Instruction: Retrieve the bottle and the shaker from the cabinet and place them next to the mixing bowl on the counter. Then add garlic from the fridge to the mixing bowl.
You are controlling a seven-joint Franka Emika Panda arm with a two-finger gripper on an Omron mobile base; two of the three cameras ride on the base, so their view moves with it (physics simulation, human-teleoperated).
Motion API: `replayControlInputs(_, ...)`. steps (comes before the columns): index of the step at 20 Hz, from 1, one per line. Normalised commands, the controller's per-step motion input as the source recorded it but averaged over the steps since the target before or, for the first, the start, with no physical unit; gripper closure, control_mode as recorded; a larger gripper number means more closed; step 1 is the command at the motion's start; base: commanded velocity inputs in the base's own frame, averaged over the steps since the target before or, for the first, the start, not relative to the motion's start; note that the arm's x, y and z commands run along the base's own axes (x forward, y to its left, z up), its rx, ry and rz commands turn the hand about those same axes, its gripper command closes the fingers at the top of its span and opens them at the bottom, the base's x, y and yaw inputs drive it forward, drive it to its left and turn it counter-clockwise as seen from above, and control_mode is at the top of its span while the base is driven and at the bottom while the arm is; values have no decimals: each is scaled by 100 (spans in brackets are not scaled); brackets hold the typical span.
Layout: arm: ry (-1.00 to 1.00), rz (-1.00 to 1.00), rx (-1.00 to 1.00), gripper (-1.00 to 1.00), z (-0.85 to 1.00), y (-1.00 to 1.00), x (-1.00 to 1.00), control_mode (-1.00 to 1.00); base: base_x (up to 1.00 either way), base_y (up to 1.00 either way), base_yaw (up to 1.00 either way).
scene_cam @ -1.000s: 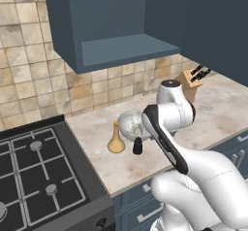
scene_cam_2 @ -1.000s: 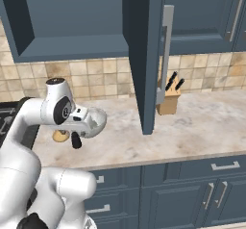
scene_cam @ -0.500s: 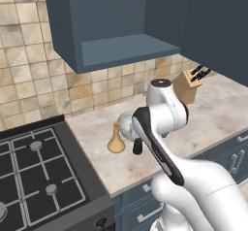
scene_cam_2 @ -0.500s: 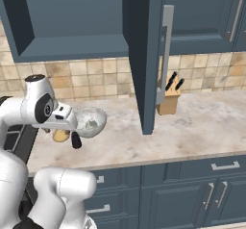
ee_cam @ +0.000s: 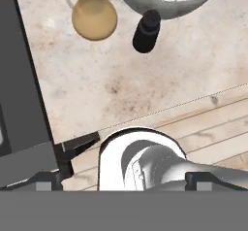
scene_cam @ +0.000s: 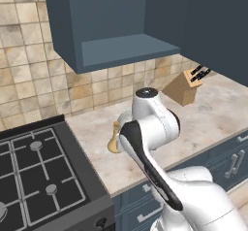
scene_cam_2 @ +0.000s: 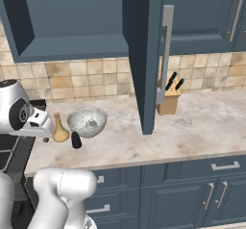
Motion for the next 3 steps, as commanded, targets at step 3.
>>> replayControlInputs(3, -7, 0, 0, -100, 0, 17, -89, -100, 0, 0, 0)
